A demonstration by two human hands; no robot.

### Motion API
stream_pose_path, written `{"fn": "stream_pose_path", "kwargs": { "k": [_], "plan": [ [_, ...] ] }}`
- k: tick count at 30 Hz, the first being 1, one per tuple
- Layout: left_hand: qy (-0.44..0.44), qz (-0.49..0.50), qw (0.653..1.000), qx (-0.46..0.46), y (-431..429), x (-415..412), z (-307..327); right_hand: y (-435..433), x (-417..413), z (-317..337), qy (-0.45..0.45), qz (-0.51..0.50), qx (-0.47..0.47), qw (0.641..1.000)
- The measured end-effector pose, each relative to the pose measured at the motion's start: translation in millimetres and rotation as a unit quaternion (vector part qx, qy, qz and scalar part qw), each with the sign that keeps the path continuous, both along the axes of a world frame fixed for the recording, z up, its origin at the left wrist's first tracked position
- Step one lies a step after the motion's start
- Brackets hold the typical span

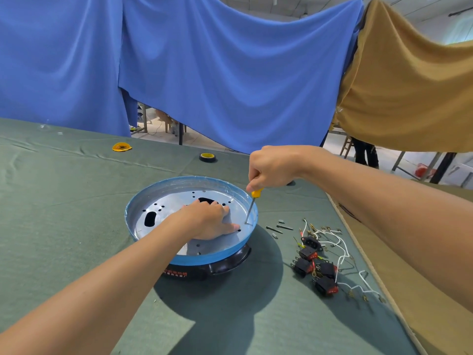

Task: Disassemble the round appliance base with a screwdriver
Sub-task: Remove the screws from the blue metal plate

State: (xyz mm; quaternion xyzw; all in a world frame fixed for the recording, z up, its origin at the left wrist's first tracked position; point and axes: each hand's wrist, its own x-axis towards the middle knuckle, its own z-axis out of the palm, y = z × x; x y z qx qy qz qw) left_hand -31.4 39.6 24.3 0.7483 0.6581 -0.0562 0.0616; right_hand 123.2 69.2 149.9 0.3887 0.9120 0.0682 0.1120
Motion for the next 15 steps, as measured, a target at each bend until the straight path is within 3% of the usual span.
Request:
{"fn": "stream_pose_path", "kwargs": {
  "k": [7, 15],
  "plan": [
    [-0.011, 0.001, 1.0, -0.001, -4.6, 0.7, -0.7, 1.7, 0.2, 3.9, -0.024, 0.028, -0.013, 0.999],
    [-0.008, 0.004, 1.0, -0.005, -6.5, 1.1, -0.3, 3.3, -6.2, 4.1, 0.009, 0.049, -0.035, 0.998]
  ]
}}
